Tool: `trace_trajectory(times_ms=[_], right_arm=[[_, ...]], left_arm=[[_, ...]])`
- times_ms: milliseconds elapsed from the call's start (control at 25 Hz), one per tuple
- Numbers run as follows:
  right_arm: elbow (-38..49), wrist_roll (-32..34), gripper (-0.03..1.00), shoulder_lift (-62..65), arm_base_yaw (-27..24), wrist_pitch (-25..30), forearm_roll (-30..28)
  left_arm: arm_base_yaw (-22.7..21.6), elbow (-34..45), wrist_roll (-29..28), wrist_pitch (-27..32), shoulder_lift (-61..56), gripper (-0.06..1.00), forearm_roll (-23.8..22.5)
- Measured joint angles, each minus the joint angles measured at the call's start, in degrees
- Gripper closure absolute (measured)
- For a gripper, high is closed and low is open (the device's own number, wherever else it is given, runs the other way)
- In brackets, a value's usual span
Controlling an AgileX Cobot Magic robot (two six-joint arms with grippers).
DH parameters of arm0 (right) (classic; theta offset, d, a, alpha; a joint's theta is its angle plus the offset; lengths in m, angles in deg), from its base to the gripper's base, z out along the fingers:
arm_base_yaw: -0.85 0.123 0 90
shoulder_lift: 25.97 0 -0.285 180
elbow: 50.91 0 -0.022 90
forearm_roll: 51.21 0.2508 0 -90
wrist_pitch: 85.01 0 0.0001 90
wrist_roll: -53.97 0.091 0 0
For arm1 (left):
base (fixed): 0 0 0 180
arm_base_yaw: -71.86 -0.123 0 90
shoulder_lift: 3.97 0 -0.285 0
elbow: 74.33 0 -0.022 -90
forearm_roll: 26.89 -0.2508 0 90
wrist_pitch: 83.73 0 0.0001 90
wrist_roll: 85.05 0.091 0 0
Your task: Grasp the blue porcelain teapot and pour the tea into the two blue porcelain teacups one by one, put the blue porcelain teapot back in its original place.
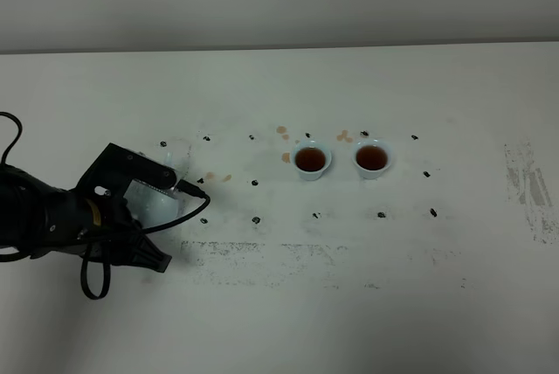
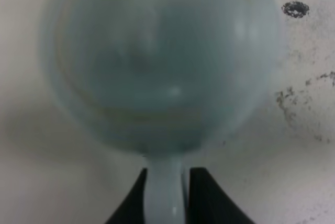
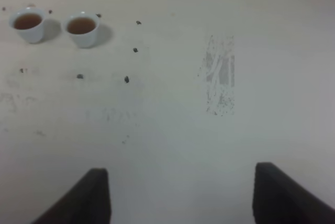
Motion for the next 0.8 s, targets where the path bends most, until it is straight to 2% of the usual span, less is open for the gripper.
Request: trace_trajectory(times_ms=[360, 560, 680, 800], right_arm=[[0.0, 0.0, 0.41, 0.0, 0.0, 0.0, 0.0], [0.0, 0.0, 0.41, 0.0, 0.0, 0.0, 0.0], [0.0, 0.0, 0.41, 0.0, 0.0, 0.0, 0.0], [0.0, 0.0, 0.41, 0.0, 0.0, 0.0, 0.0]], left_arm=[[0.0, 0.0, 0.0, 0.1, 0.2, 0.6, 0.0], [0.0, 0.0, -3.0, 2.3, 0.2, 0.52, 0.1], [0.0, 0.0, -3.9, 5.9, -0.1, 0.5, 2.7], [0.0, 0.0, -1.2, 9.9, -3.0, 0.49, 8.6]])
